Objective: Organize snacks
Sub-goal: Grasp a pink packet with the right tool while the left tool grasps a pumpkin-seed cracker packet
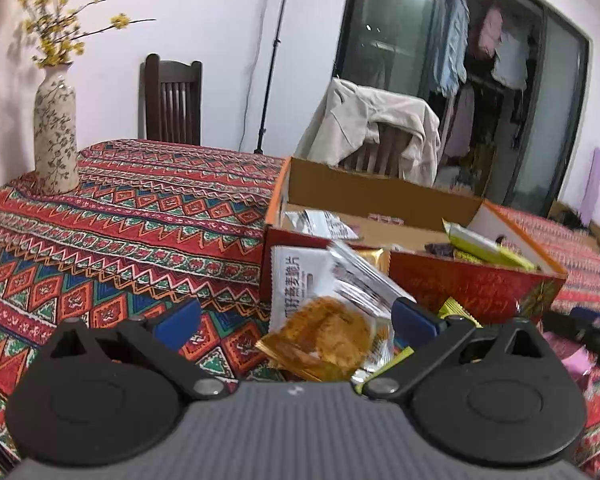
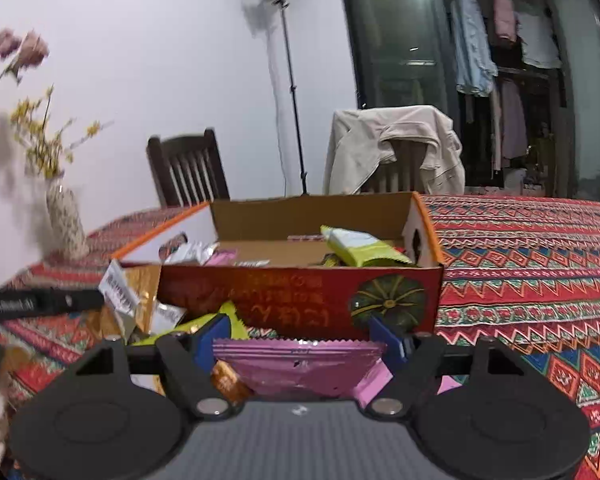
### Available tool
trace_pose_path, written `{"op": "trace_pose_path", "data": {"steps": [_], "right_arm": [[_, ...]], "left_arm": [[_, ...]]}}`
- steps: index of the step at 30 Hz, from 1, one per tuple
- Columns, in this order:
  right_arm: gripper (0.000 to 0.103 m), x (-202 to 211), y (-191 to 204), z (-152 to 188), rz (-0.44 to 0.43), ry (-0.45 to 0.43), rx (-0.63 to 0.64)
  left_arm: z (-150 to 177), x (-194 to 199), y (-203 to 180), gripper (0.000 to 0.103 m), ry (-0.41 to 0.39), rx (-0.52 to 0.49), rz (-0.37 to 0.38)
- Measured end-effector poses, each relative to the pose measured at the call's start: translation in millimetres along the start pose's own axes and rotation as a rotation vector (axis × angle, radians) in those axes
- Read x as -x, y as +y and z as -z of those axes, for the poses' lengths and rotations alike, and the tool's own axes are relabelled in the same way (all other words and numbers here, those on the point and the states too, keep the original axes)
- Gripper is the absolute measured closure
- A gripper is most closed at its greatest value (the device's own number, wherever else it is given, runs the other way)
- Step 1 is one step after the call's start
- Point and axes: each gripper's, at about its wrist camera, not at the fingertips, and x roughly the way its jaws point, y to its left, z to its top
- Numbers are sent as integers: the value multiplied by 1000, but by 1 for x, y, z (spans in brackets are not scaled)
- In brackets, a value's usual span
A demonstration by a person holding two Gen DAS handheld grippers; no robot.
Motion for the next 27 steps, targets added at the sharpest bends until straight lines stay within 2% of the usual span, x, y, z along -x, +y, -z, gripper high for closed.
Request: {"op": "trace_pose_path", "data": {"steps": [6,9,13,15,16,18,20,27], "right_arm": [[27,9,-11,0,-15,-40,-48],[27,12,-13,0,-23,-51,-56],[27,16,-12,2,-30,-63,-53],[27,16,-10,2,-31,-63,-48],[27,17,-10,3,-30,-64,-42],[27,17,-8,4,-29,-66,-34],[27,18,-8,5,-26,-68,-30],[27,15,-7,4,-18,-58,-30]], "left_arm": [[5,-17,-23,0,75,-133,-46],[7,-23,-24,0,91,-134,-54],[6,-28,-14,5,117,-77,-51],[5,-32,-9,14,136,-52,-56],[5,-33,-7,22,148,-40,-47],[5,-34,-3,30,161,-18,-13],[6,-32,-3,44,157,-17,0],[6,-20,-1,48,125,-15,13]]}}
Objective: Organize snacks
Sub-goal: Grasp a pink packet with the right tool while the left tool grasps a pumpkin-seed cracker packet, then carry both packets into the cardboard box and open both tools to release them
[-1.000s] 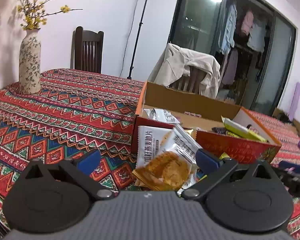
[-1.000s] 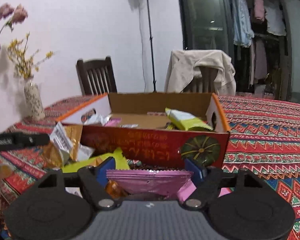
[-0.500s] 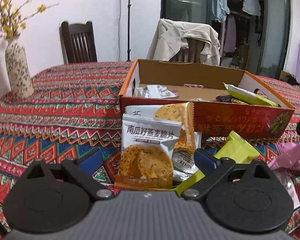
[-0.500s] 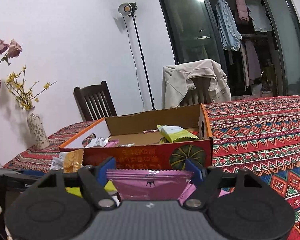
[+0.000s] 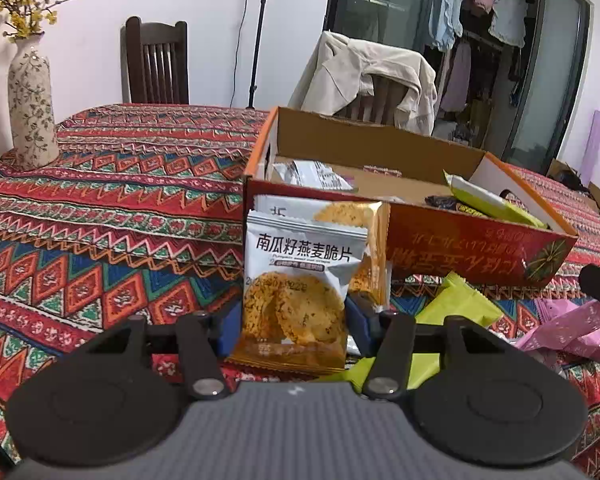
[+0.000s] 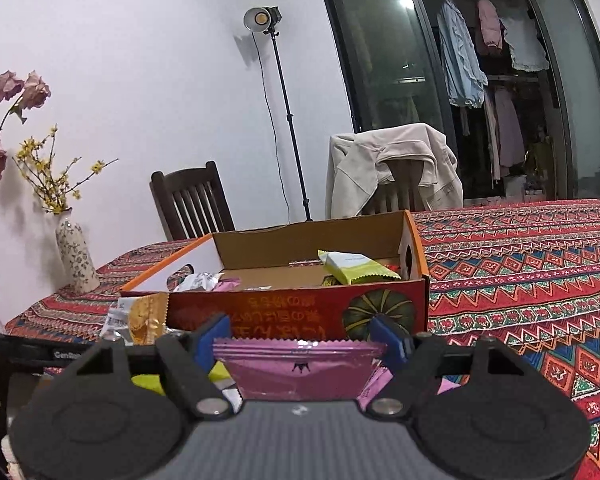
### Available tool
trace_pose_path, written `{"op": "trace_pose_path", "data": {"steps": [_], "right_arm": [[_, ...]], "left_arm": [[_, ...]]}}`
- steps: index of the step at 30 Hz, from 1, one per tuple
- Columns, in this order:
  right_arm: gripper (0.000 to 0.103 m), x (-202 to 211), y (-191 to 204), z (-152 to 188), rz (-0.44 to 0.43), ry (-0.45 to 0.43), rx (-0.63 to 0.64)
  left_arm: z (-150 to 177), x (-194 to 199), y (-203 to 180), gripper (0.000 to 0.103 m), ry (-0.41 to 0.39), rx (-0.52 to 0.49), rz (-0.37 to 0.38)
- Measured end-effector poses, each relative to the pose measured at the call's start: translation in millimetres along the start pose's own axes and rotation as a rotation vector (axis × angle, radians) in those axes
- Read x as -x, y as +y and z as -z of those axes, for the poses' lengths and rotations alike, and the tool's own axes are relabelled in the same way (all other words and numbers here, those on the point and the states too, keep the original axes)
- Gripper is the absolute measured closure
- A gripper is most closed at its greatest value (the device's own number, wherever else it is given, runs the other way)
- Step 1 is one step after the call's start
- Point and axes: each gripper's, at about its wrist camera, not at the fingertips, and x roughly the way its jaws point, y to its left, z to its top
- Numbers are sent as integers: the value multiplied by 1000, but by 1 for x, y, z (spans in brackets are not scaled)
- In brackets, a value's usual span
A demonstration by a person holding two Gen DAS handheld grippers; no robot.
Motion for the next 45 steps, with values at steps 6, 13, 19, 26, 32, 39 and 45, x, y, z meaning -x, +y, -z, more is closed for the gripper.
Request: {"op": "trace_pose_path", "data": {"steps": [6,13,19,26,32,39,45], "right_arm": [[27,5,3,-1,12,11,19],[27,23,6,-8,24,-9,47],[27,35,7,-25,31,-26,62],[27,42,10,-53,26,-33,72],[27,33,14,-79,36,-33,77],[27,3,19,-110,44,-11,59],[27,-34,21,-128,63,8,43]], "left_arm": [[-1,24,-1,48,-49,-24,4],[-11,54,-10,48,-115,-50,37],[-26,73,-26,48,-167,-79,71],[-51,76,-37,48,-154,-69,109],[-74,68,-44,48,-152,-65,113],[-101,49,-52,48,-136,-43,106],[-113,23,-56,48,-114,-5,88]]}}
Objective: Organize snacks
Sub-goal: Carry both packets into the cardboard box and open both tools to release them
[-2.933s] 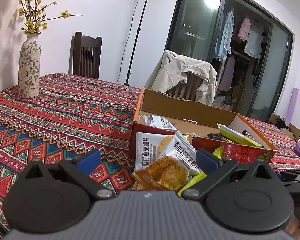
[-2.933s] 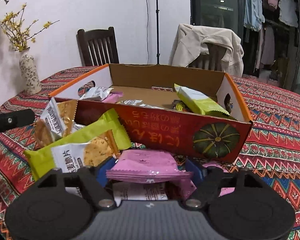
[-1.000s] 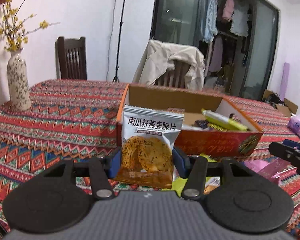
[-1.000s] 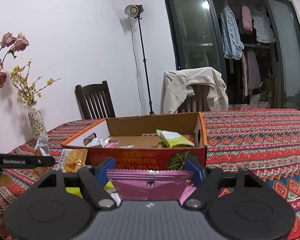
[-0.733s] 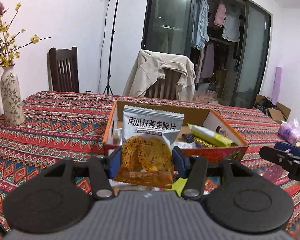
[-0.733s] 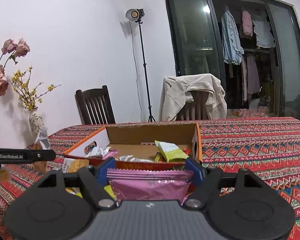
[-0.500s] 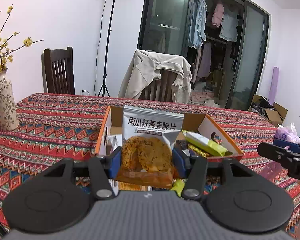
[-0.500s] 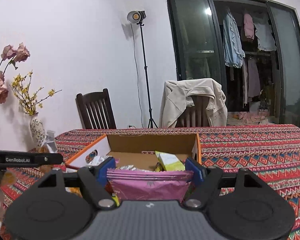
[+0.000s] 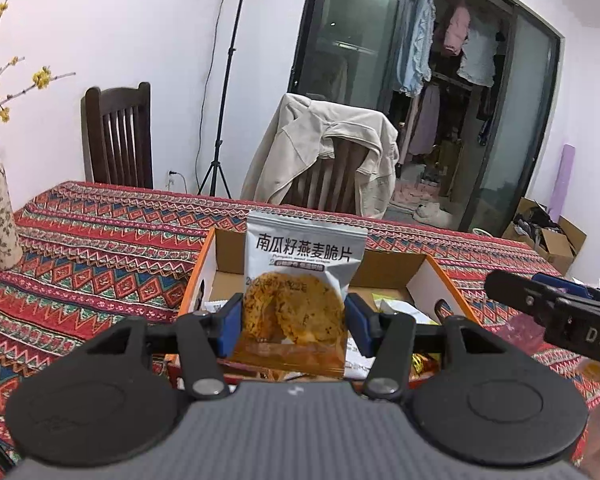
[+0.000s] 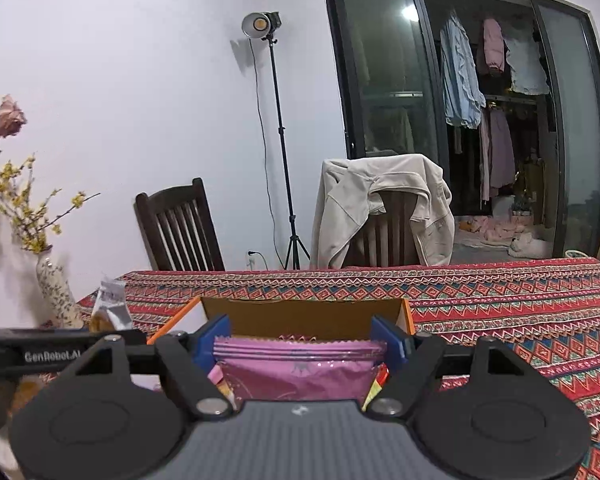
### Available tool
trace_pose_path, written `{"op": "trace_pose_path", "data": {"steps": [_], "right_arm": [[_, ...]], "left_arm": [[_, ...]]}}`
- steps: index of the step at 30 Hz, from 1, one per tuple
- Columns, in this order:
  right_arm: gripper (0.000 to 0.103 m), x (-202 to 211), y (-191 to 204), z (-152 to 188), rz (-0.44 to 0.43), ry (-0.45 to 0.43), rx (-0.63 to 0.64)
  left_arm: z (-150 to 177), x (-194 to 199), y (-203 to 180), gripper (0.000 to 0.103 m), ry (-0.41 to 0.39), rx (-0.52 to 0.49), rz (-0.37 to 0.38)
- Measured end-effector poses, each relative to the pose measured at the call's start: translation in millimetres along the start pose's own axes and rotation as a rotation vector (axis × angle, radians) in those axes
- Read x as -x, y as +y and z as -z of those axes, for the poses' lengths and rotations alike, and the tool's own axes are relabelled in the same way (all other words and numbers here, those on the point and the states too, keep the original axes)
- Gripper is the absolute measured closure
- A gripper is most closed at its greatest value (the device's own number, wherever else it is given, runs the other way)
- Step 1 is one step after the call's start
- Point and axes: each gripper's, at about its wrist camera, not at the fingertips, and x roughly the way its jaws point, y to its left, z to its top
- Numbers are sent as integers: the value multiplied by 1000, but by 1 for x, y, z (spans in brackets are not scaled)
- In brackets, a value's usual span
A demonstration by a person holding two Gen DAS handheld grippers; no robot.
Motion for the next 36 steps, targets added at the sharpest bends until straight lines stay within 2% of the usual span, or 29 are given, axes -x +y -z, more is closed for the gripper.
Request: {"op": "trace_pose_path", "data": {"steps": [8,14,21,26,30,31,32,33,34,35,36], "right_arm": [[27,-49,-2,-8,12,31,-70],[27,-79,2,-9,37,24,-80],[27,-102,-3,4,41,25,-104],[27,-110,-8,24,25,19,-122],[26,-115,-6,33,33,26,-80],[24,-115,-6,34,28,29,-69],[20,-114,-7,35,23,30,-68],[12,-114,-7,35,20,30,-71],[3,-113,-9,35,16,30,-79],[0,-112,-12,34,13,29,-85],[0,-110,-14,34,10,28,-92]], "left_arm": [[-6,-38,4,48,45,65,-14],[-10,-61,8,48,47,95,-40],[-4,-80,18,48,33,118,-87],[1,-91,23,48,55,113,-102],[6,-96,23,48,75,103,-116],[8,-97,22,46,84,105,-120],[9,-97,22,39,86,106,-122],[10,-97,22,33,84,103,-123],[11,-95,21,21,77,98,-131],[12,-93,19,13,64,90,-141],[12,-90,17,10,47,82,-150]]}}
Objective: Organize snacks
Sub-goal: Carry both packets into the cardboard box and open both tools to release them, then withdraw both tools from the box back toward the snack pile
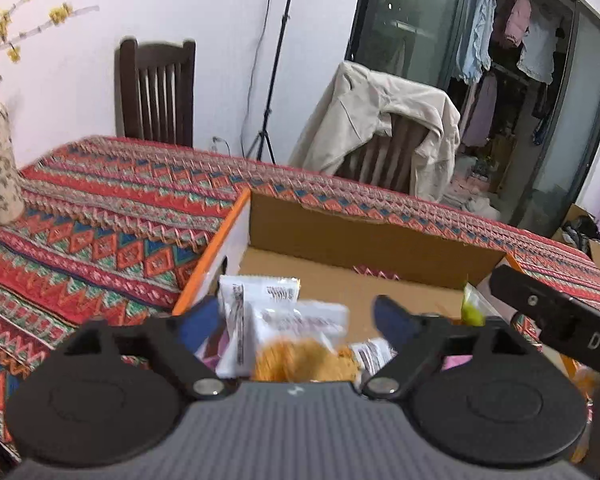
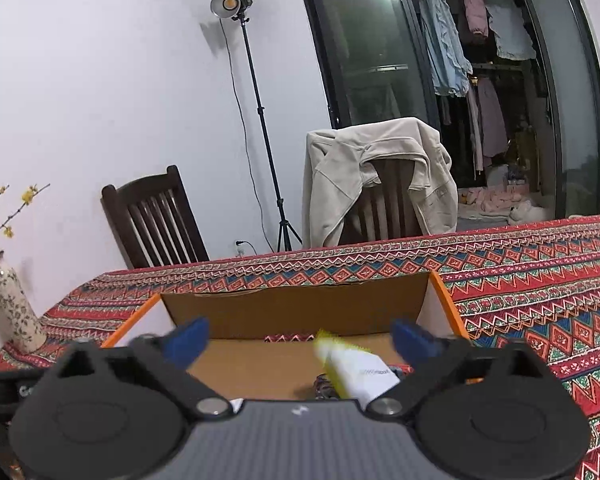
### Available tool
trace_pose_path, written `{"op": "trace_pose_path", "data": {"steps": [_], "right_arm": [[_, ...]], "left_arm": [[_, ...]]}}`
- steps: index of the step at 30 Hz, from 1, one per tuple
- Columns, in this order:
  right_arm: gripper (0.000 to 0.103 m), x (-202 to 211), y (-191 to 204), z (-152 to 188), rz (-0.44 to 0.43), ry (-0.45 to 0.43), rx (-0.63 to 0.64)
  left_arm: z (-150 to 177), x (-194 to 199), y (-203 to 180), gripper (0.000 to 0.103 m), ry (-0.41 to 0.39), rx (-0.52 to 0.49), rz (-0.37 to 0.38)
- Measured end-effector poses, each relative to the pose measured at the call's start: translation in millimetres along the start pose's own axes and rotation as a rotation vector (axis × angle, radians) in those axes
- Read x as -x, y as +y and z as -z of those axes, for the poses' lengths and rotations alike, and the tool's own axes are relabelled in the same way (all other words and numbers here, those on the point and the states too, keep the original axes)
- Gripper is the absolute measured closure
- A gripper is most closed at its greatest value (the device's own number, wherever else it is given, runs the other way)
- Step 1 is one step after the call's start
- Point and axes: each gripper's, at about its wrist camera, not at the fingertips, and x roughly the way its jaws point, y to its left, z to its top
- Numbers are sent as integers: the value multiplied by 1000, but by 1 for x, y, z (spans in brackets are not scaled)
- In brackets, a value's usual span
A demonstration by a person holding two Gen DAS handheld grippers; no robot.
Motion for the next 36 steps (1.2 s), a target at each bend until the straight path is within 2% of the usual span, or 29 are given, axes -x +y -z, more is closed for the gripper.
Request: {"op": "trace_pose_path", "data": {"steps": [1,2,8,17,23,36], "right_arm": [[0,2,-3,-1,0,0,-8],[0,3,-5,-1,3,-1,-15],[0,12,-17,-2,15,-15,-55],[0,37,-17,-11,13,-44,-40],[0,61,-12,-8,4,-15,-5],[0,111,-6,34,11,48,110]], "left_arm": [[0,3,-1,1,-14,-4,-3],[1,5,-1,0,-25,-4,-1],[3,14,-2,0,-50,4,8],[-2,43,1,0,-98,23,27],[-2,63,12,0,-60,38,55],[45,101,35,0,-55,-55,69]]}}
